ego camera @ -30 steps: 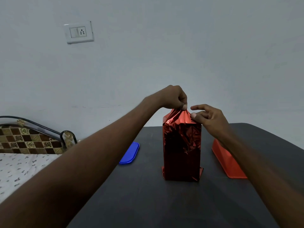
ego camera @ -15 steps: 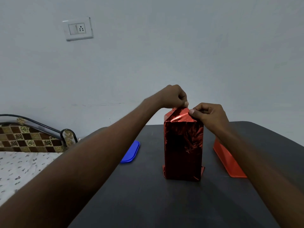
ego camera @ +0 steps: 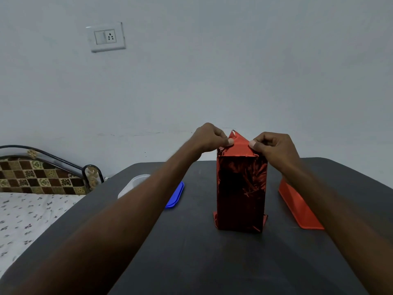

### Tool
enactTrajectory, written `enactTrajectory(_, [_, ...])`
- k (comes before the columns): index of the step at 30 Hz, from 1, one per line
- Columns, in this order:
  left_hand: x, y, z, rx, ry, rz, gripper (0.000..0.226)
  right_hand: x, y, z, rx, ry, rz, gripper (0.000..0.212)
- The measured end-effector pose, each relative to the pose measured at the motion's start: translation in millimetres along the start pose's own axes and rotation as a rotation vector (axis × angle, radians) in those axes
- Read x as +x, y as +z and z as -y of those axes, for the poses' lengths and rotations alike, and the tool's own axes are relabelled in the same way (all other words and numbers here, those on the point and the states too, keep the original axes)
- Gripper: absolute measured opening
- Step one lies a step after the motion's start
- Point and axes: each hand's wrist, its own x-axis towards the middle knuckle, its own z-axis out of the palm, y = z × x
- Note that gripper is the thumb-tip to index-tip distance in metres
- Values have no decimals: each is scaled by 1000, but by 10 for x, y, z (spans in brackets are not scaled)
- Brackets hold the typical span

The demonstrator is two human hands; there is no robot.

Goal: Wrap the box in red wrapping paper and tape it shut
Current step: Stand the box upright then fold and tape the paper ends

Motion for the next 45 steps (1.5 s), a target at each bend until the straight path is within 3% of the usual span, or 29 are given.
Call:
enactTrajectory(8, [-12,122,94,51,62,-87,12,22,7,14,-88,-49,-2,15])
enactTrajectory(19, [-10,191,202,96,95,-147,15,85,-31,-21,11,120,77,17])
enactTrajectory(28, [-13,222,247,147,106,-166,17,4,-22,-30,-165,-6,12,11])
enactTrajectory(38, [-37,181,251,20,82,-158,26,-28,-24,21,-235,-37,1,15])
enactTrajectory(45, [-36,233,270,-29,74,-148,8,-28,-17,30,-228,-25,29,5])
